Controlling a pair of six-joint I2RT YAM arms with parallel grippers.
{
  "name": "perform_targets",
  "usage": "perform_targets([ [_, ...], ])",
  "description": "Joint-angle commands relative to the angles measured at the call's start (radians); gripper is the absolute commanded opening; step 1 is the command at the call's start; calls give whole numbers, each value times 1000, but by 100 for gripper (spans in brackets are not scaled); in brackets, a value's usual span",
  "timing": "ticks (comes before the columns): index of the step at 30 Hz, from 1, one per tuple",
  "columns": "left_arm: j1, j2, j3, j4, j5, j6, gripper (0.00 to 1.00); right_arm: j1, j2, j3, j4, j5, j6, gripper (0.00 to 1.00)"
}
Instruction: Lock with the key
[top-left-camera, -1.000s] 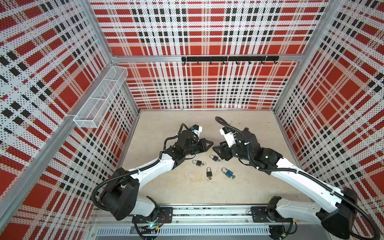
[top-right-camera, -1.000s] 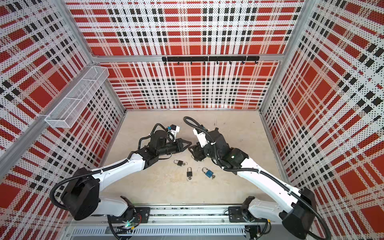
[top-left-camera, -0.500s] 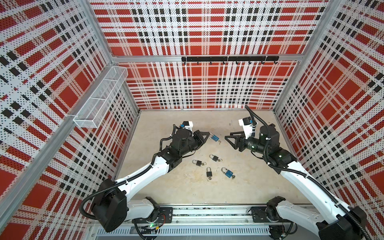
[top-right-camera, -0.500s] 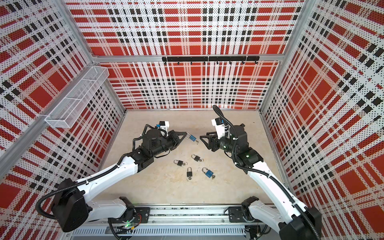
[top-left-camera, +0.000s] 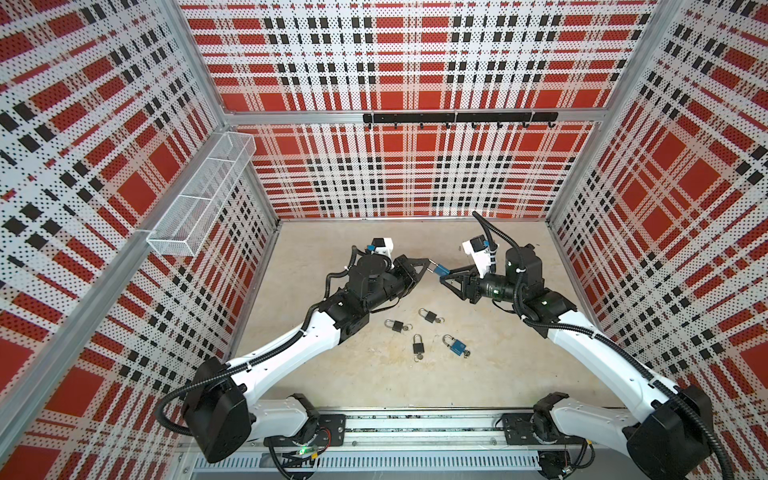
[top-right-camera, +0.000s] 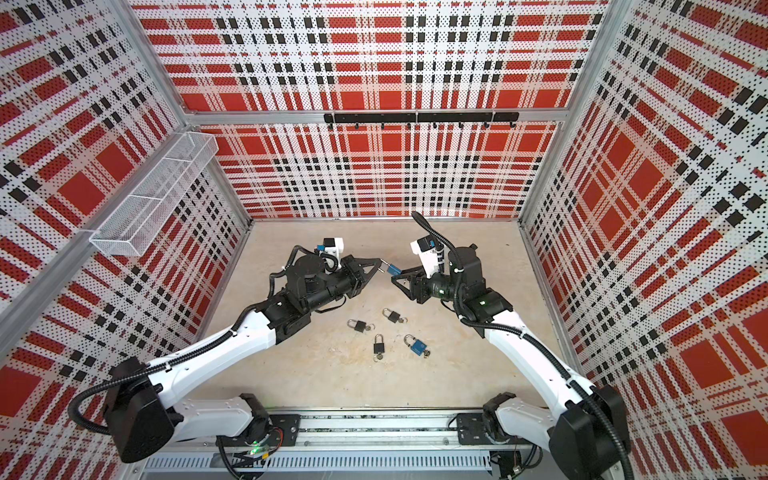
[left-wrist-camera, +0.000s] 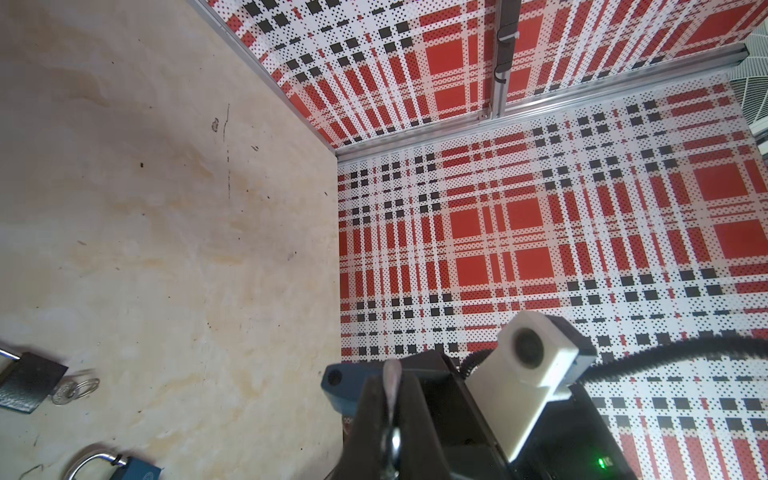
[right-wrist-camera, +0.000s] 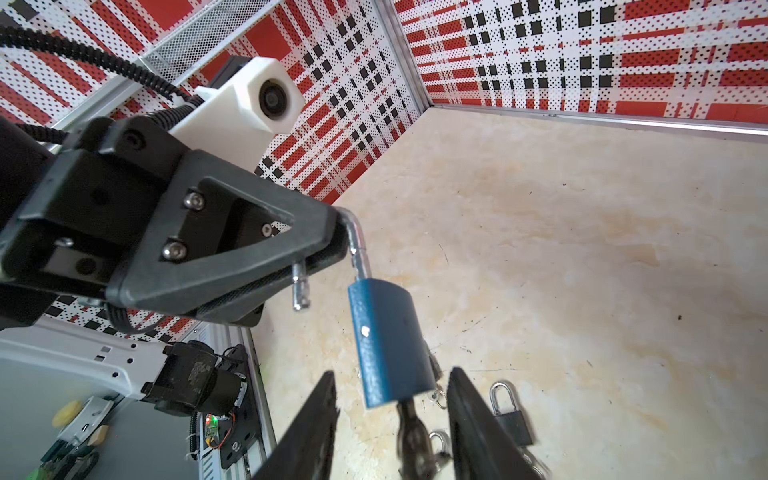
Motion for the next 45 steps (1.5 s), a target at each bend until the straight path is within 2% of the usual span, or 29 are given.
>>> perform_targets([
  [1,-9,12,42,27,-8,-27,0,1,-3,34,65,-24,-21,43],
  [11,-11,27,52,28,-5,-33,0,2,28,54,79,-38,-17,33],
  [35,-15,1,42,35,-27,-33,0,5,70,45,113,-37,16,34],
  [45,-14,-4,36,39,-34,-33,0,5,67,48,112,-37,18,17],
])
